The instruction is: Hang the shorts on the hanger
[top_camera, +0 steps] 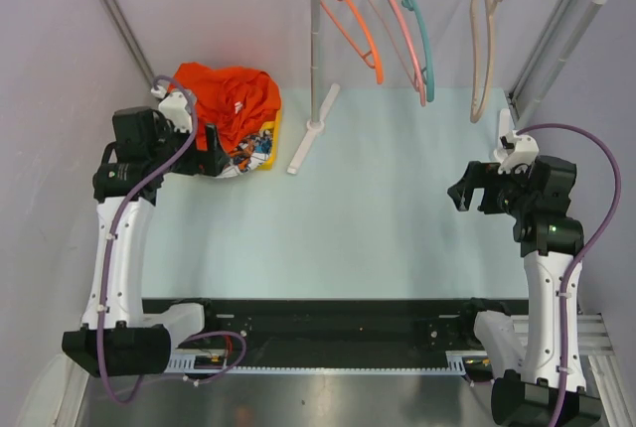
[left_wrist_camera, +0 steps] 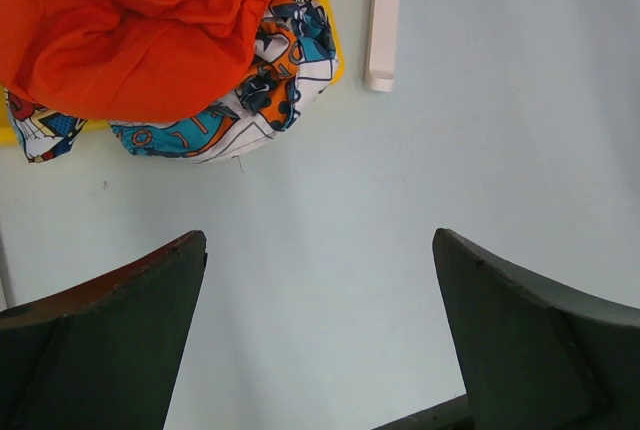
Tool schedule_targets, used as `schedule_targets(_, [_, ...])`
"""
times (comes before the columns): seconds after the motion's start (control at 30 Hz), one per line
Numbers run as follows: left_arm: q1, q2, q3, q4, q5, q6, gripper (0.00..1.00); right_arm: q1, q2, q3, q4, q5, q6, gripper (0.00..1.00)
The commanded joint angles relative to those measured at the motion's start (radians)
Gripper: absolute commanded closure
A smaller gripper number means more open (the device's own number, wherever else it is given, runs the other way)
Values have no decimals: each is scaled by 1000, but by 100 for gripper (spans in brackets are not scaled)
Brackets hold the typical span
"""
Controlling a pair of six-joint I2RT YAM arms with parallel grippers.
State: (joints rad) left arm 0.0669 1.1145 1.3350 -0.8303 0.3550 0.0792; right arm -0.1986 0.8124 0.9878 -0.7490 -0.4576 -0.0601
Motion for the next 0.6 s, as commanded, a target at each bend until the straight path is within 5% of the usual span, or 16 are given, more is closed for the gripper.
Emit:
schedule_targets(0.0, [7,42,47,22,32,8,0,-4,-9,-3,19,0,6,0])
schedule_targets(0.57, [-44,502,470,91,-125,34,0,-7,-33,-29,-12,28,-78,0])
